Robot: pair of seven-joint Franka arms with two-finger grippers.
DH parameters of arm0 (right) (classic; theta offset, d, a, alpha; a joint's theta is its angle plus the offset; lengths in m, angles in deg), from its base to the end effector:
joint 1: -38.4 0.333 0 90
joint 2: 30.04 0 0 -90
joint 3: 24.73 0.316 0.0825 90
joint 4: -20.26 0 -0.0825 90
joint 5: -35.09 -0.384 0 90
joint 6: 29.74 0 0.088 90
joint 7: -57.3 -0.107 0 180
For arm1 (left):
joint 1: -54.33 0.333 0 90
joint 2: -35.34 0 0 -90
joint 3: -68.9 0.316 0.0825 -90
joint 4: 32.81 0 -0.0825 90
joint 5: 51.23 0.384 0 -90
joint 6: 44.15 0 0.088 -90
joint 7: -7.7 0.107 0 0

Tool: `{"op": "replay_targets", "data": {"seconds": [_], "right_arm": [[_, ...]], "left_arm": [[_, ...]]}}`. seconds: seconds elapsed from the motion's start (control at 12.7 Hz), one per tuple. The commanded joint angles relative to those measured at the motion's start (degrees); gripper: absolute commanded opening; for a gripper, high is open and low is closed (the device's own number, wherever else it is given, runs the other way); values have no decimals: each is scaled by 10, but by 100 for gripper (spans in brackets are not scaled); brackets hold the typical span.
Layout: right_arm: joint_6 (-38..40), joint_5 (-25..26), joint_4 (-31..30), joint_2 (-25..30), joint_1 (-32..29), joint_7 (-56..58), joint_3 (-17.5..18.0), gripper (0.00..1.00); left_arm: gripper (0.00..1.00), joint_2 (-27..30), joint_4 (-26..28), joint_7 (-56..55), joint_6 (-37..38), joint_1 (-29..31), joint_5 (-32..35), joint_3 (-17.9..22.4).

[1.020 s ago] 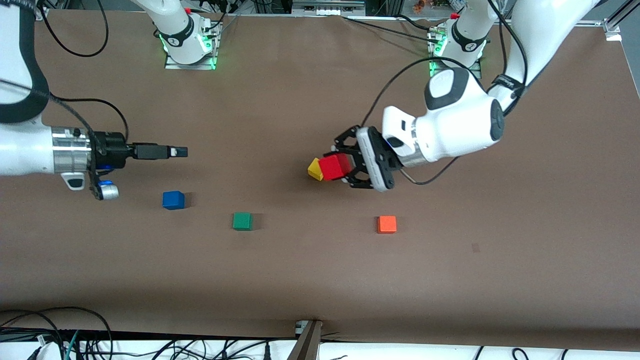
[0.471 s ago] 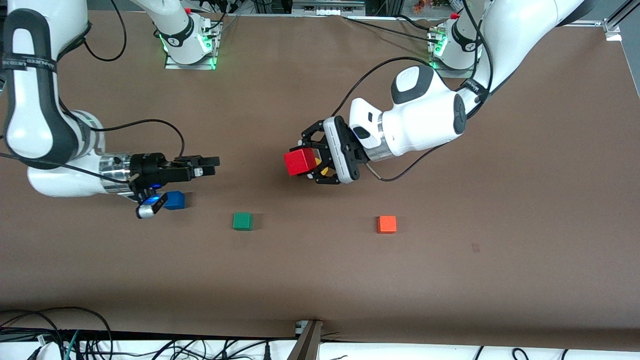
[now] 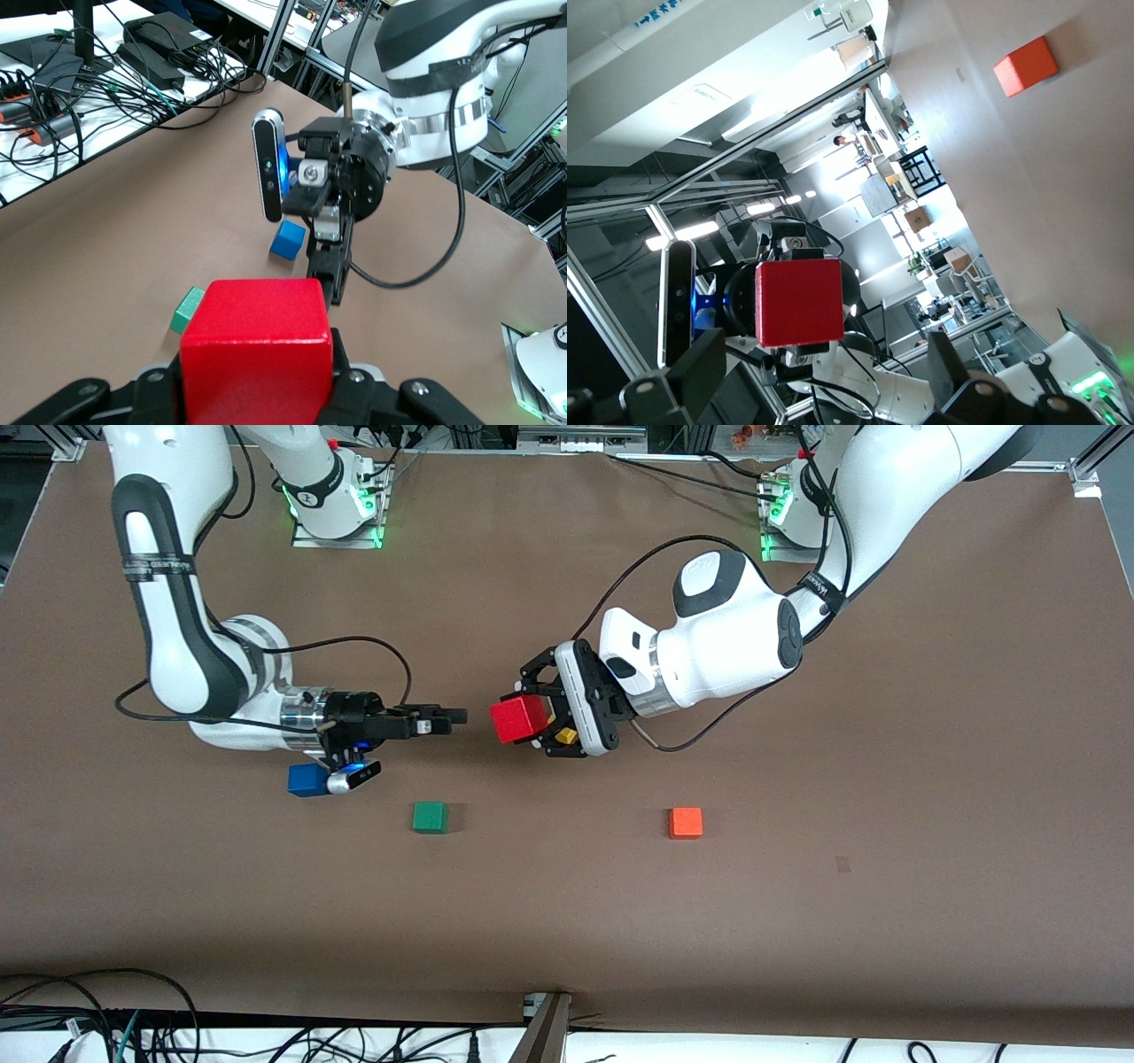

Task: Pass red block to right arm, stack on blue
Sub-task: 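Close the right gripper on the red cube held by the left gripper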

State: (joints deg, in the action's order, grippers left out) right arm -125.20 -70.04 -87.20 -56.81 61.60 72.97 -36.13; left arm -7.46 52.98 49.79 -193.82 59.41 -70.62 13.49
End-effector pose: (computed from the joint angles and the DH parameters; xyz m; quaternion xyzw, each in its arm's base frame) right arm 0.5994 0.2344 0.3161 -0.6709 0.1788 0.1682 0.6997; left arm 0.6033 -0.4334 0.4351 0.7707 -0.4276 0.2611 0.3936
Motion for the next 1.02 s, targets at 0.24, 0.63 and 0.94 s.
{"op": "replay_targets", "data": {"seconds": [0.24, 0.63, 0.94], "right_arm": [[-4, -112, -25, -1, 20, 27, -3, 100], [30, -204, -14, -39, 40, 85, 11, 100], [27, -239, -15, -40, 57, 62, 12, 100]], "left_arm": [[0, -7, -18, 17, -1, -3, -19, 1], [0, -6, -18, 17, 0, -2, -27, 2], [0, -5, -16, 19, -1, 3, -28, 0]]}}
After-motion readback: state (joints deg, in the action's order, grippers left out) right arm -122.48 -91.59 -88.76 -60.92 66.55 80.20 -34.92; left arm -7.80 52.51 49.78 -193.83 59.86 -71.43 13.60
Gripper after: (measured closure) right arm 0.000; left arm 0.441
